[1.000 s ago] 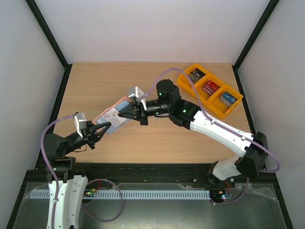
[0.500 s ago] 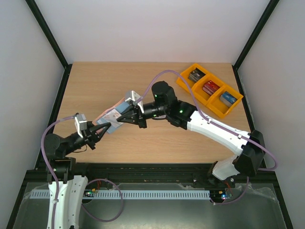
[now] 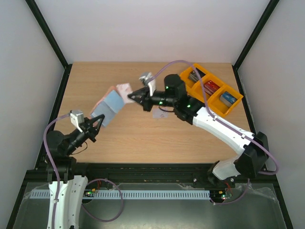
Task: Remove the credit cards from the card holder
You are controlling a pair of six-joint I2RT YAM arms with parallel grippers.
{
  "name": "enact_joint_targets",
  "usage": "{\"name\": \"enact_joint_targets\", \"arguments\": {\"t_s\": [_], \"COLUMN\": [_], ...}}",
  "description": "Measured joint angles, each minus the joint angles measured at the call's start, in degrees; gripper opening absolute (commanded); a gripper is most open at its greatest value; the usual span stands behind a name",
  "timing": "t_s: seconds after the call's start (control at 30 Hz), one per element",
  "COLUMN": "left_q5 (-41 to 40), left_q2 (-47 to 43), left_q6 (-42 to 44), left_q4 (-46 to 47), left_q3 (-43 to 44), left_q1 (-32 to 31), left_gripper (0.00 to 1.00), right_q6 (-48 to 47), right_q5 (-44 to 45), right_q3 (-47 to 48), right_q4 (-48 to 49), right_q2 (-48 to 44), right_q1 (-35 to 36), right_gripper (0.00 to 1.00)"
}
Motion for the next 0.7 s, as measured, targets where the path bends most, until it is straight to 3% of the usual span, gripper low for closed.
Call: {"name": "enact_joint_targets", "arguments": {"t_s": [0.2, 0.33, 0.53, 0.7], "left_q5": [-17.2, -24.76, -29.68, -29.24], "left_q2": [-0.55, -2.69, -8.28, -11.63], "left_q6": [-6.47, -11.39, -19.23, -25.24], "left_q4": [-5.33, -9.05, -10.12, -10.36], "left_q3": [-3.43, -6.12, -9.46, -13.7], "left_q1": [2.03, 3.17, 4.17, 5.53], "left_gripper": [0.02, 0.02, 0.02, 0.02], "right_q6": [18.23, 34.42, 58.1, 75.12], "right_q5": [21.88, 37.07, 48.96, 52.85], "right_q3": [-8.26, -18.21, -27.87, -29.77], "right_q4": [5.6, 9.27, 14.84, 18.75], "right_q2": [-4.42, -8.02, -8.07, -3.61], "right_q1": [-10.21, -12.07, -11.82, -10.56], "right_gripper": [0.02, 0.02, 0.02, 0.02]}}
